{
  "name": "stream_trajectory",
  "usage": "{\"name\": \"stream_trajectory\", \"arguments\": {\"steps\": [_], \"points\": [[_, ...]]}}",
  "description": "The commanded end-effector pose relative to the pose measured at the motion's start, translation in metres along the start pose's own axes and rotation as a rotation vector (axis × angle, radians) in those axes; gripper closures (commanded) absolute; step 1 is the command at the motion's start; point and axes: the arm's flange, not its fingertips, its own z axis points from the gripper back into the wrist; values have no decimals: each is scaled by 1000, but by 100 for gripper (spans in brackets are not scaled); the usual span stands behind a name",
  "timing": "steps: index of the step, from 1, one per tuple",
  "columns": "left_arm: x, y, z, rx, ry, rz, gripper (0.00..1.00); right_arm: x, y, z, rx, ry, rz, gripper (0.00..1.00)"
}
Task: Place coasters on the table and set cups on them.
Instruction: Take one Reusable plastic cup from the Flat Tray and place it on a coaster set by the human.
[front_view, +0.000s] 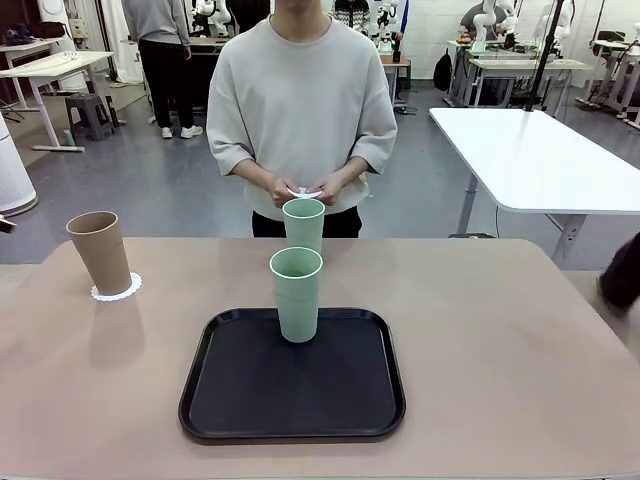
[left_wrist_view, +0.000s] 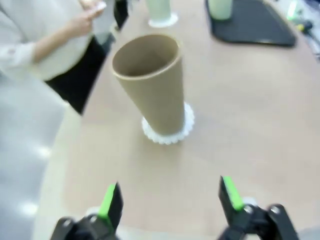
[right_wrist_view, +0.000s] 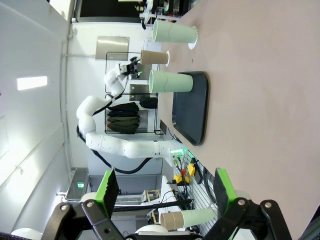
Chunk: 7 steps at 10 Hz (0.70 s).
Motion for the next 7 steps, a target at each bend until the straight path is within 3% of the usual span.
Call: {"name": "stream_trajectory", "arguments": {"steps": [1,4,7], "points": [[61,-64,6,43,190,-1,0,2,1,0,4,-15,2,0],[129,-116,7,-8,290,53,0,2,1,0,4,-15,2,0],[184,-120,-11,-4,363,211,0,2,1,0,4,-15,2,0]]}}
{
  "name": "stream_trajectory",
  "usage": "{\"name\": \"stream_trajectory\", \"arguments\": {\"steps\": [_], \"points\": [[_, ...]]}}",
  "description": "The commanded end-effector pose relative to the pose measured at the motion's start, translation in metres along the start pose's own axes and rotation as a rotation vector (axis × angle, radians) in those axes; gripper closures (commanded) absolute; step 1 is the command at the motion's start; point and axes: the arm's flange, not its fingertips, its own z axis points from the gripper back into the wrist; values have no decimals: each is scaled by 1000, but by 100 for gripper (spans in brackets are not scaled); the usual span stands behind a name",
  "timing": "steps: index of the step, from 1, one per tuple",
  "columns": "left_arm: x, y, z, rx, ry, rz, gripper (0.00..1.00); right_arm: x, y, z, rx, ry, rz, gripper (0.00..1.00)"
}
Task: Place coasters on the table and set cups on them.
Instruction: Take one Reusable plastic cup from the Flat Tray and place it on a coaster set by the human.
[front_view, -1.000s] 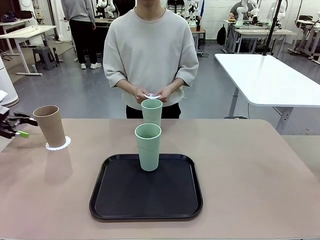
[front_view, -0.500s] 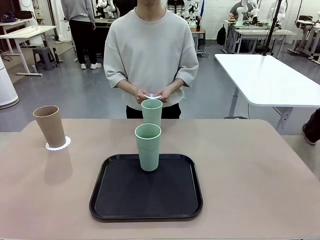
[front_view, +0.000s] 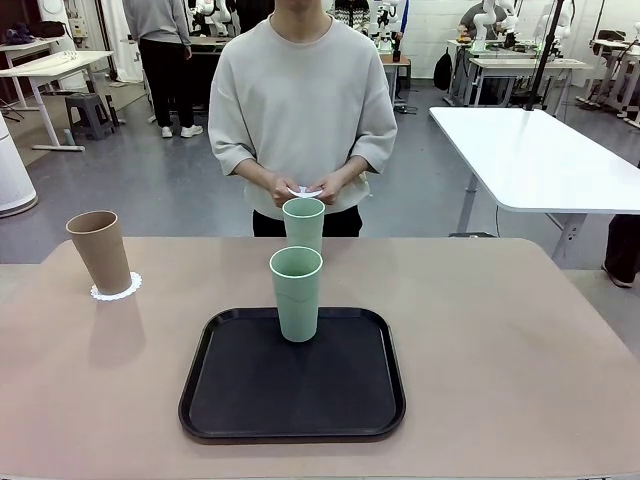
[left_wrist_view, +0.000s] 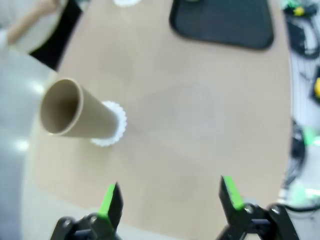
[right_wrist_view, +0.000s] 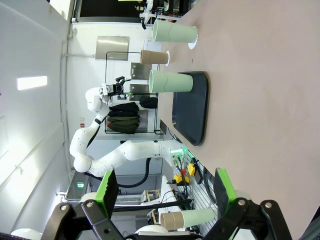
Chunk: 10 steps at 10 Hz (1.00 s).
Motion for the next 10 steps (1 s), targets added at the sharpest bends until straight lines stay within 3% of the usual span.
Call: {"name": "stream_trajectory", "arguments": {"steps": [1,4,6,7,10], "points": [[33,4,-4,-61,81,102,0,2,0,0,4,-16,2,0],[67,7,-21,-38,314,323,0,2,0,0,4,-16,2,0],[69,17,-29,-99,308,322,0,2,0,0,4,-16,2,0],[65,3,-24,-25,286,295,0,2,0,0,4,-16,2,0],[65,3,-24,-25,286,295,0,2,0,0,4,-16,2,0]]}}
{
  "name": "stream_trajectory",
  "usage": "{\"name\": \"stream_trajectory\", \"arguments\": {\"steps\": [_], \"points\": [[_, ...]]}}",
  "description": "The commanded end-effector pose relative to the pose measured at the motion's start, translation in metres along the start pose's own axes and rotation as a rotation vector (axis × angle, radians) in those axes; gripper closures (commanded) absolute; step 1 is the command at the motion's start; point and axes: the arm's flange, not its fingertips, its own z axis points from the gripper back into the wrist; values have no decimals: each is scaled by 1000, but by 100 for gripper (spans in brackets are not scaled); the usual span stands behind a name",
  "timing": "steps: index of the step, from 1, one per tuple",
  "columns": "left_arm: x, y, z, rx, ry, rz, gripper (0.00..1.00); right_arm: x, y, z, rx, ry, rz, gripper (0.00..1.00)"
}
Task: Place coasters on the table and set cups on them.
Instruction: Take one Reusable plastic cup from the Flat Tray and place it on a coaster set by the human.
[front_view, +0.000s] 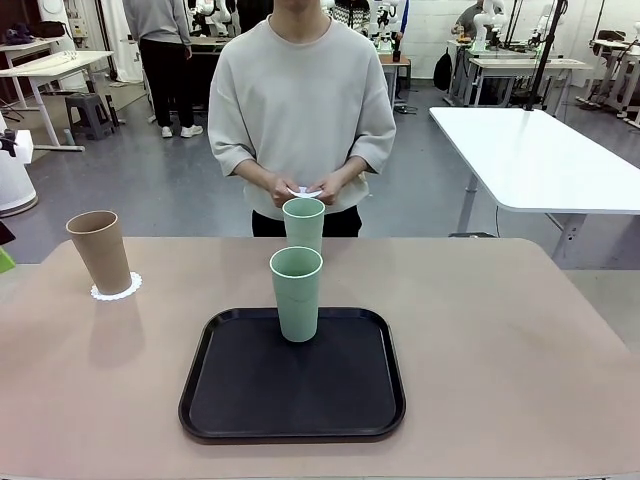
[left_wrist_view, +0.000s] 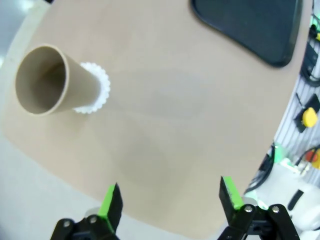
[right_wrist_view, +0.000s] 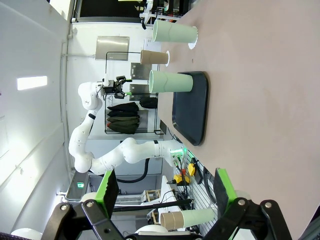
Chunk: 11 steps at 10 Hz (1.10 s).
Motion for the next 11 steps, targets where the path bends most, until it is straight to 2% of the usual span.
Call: {"name": "stream_trajectory", "arguments": {"steps": [1,4,5,7,8,9,11], "points": [[-2,-2,-2,23,7,-12,0,2,0,0,4,-15,2,0],[-1,0,1,2,-2,-3,0,2,0,0,4,-15,2,0],[8,11,11,-282,-185,233,0,2,0,0,4,-15,2,0],[-18,28,-26,-513,-281,487,0,2,0,0,4,-15,2,0],[-28,41,-34,-614,-324,554,0,2,0,0,4,-15,2,0],[-49,45,-37,-632,-357,603,0,2,0,0,4,-15,2,0],[-111,63,-36,-801,-554,626,0,2,0,0,4,-15,2,0]]}}
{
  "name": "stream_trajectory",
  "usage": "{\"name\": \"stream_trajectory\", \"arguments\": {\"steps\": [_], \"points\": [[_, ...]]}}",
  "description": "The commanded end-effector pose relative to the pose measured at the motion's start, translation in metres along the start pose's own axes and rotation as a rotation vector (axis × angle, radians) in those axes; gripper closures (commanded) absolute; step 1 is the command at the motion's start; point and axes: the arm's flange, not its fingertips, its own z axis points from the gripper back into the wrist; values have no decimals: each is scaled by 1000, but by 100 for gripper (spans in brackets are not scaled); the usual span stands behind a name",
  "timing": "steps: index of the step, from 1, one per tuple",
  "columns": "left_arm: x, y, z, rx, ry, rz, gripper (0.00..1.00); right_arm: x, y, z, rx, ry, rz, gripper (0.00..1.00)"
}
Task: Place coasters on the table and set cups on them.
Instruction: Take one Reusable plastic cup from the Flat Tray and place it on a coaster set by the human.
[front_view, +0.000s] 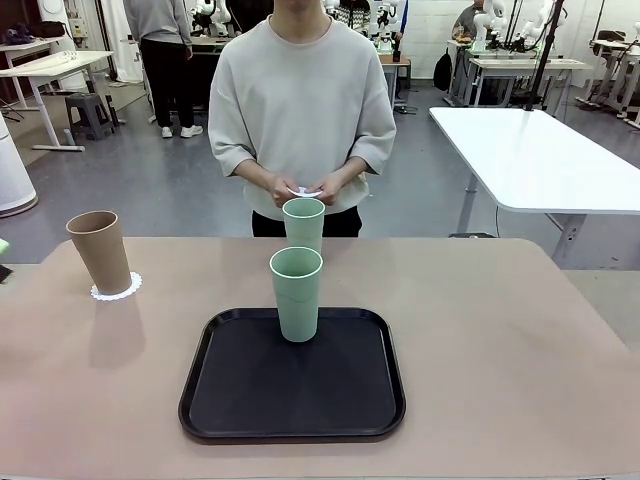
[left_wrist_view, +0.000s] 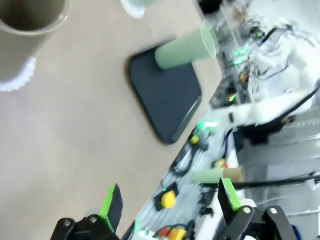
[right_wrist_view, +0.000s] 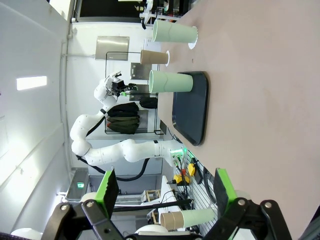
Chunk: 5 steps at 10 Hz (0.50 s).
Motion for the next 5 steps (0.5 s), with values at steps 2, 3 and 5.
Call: {"name": "stream_trajectory", "arguments": {"steps": [2,3,5], "points": [[-35,35,56,-229,-175,3,0,2,1,-1,4,-14,2,0],[-45,48,70,-266,-203,17,0,2,1,-1,4,-14,2,0],[-51,62,91,-278,-228,29,0,2,1,-1,4,-14,2,0]]}}
